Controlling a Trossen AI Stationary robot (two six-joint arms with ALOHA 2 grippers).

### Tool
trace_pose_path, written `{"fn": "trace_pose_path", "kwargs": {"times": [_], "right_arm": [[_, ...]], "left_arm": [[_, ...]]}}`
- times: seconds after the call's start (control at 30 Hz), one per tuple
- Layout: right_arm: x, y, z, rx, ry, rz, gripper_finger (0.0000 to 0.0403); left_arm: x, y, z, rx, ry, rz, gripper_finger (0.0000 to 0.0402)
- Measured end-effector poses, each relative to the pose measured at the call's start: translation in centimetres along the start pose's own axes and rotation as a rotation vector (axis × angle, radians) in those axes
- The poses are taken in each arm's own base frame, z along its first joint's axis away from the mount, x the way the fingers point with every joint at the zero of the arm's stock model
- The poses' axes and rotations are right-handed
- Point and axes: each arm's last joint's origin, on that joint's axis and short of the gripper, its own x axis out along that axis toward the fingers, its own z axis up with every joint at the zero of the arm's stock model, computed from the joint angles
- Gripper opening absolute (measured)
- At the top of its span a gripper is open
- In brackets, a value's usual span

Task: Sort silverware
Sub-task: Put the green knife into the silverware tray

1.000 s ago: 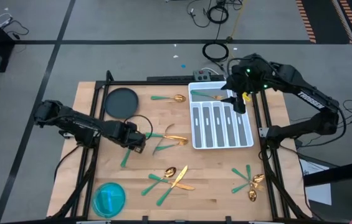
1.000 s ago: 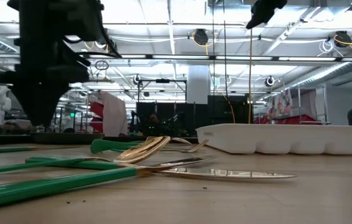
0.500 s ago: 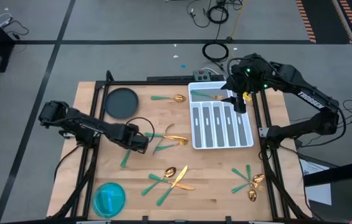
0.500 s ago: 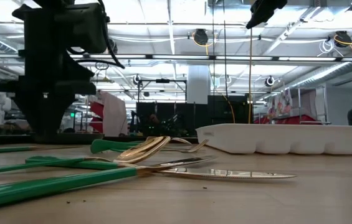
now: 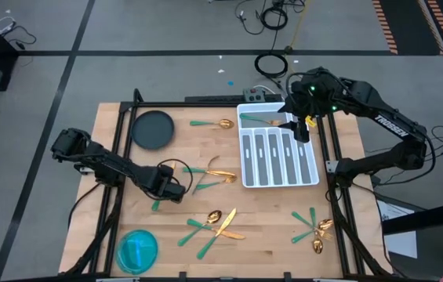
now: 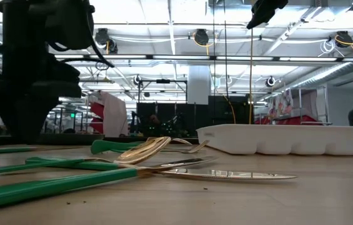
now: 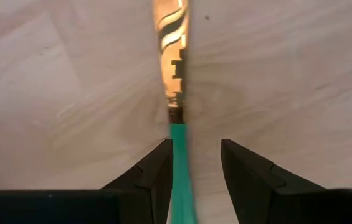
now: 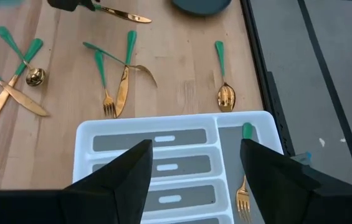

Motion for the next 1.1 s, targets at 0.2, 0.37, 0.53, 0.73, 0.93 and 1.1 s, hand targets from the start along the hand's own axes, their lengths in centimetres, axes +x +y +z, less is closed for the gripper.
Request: {"fn": "trace_pose_path", "kwargs": {"times": [0.2,0.37,0.53,0.73,0.93,1.1], "right_arm": [[0.0,0.0,0.0,0.014,-0.001,0.000,0.0238],[0.0,0.0,0.0,0.026,0.000,0.000,0.0238],[0.0,0.0,0.0,0.037,0.000,0.000,0.0238],[0.0,0.0,0.0,0.060,0.000,0.000,0.0238],[0.0,0.0,0.0,0.061,-0.006,0.017,0.0238],[0.0,0.1,0.0,0.060,-0.007,0.019,0.0238]], "left_arm": [[1.5,-0.6,-0.1,0.016,0.000,0.069,0.0142],[1.9,-0.7,-0.1,0.042,-0.002,0.075,0.0140],[2.8,-0.3,-0.1,0.045,0.002,0.033,0.0098],[3.1,-0.2,0.0,0.081,0.009,0.016,0.0022],[2.3,-0.6,0.1,0.097,0.003,0.038,0.0017],[1.0,-0.7,0.3,0.096,-0.006,0.030,0.0015]]}}
